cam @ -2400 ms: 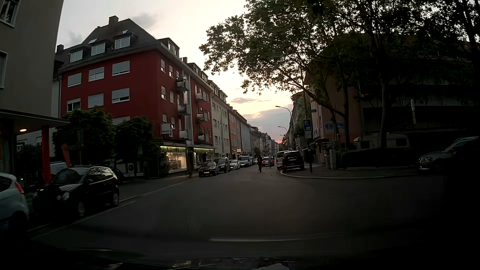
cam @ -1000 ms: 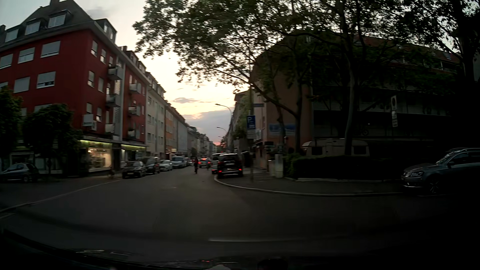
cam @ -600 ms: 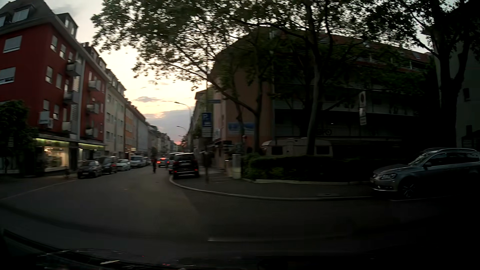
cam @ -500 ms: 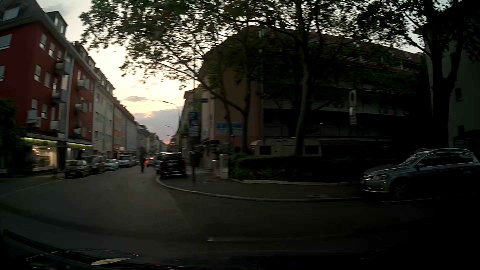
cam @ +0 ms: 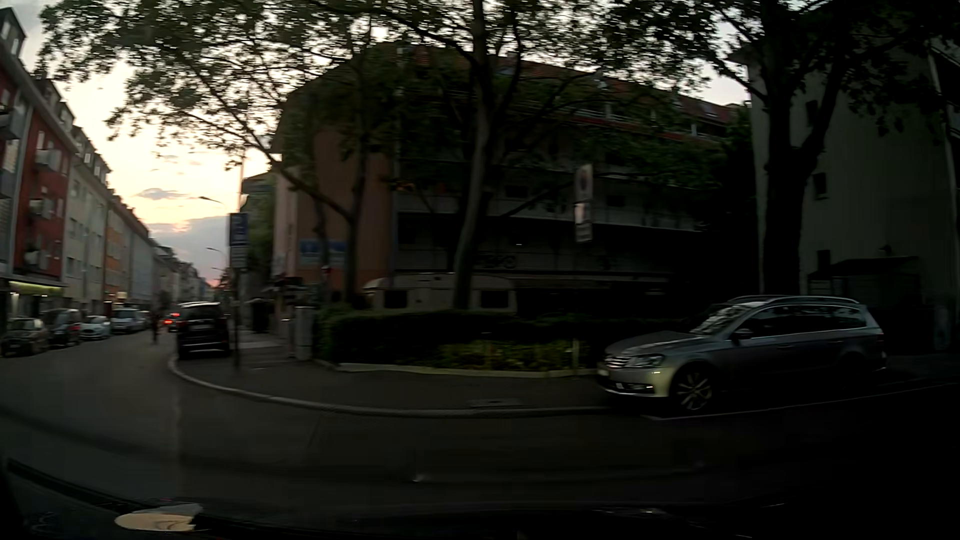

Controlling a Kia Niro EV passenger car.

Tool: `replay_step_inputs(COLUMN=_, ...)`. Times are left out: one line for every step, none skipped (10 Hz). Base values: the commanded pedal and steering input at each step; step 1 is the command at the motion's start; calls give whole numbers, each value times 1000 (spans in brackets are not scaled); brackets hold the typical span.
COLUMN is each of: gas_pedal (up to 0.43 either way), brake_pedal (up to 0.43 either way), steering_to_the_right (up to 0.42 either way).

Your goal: Follow the waypoints while adhering to traffic rules and regulations

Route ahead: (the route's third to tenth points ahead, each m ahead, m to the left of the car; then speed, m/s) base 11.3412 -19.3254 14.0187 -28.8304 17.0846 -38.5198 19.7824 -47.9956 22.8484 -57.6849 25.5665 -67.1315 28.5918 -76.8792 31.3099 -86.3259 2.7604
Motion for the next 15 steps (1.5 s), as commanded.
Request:
replay_step_inputs(gas_pedal=59, brake_pedal=0, steering_to_the_right=711)
replay_step_inputs(gas_pedal=67, brake_pedal=0, steering_to_the_right=720)
replay_step_inputs(gas_pedal=67, brake_pedal=0, steering_to_the_right=730)
replay_step_inputs(gas_pedal=67, brake_pedal=0, steering_to_the_right=741)
replay_step_inputs(gas_pedal=79, brake_pedal=0, steering_to_the_right=753)
replay_step_inputs(gas_pedal=79, brake_pedal=0, steering_to_the_right=757)
replay_step_inputs(gas_pedal=87, brake_pedal=0, steering_to_the_right=752)
replay_step_inputs(gas_pedal=87, brake_pedal=0, steering_to_the_right=746)
replay_step_inputs(gas_pedal=87, brake_pedal=0, steering_to_the_right=738)
replay_step_inputs(gas_pedal=98, brake_pedal=0, steering_to_the_right=725)
replay_step_inputs(gas_pedal=98, brake_pedal=0, steering_to_the_right=711)
replay_step_inputs(gas_pedal=118, brake_pedal=0, steering_to_the_right=692)
replay_step_inputs(gas_pedal=118, brake_pedal=0, steering_to_the_right=672)
replay_step_inputs(gas_pedal=118, brake_pedal=0, steering_to_the_right=657)
replay_step_inputs(gas_pedal=118, brake_pedal=0, steering_to_the_right=641)
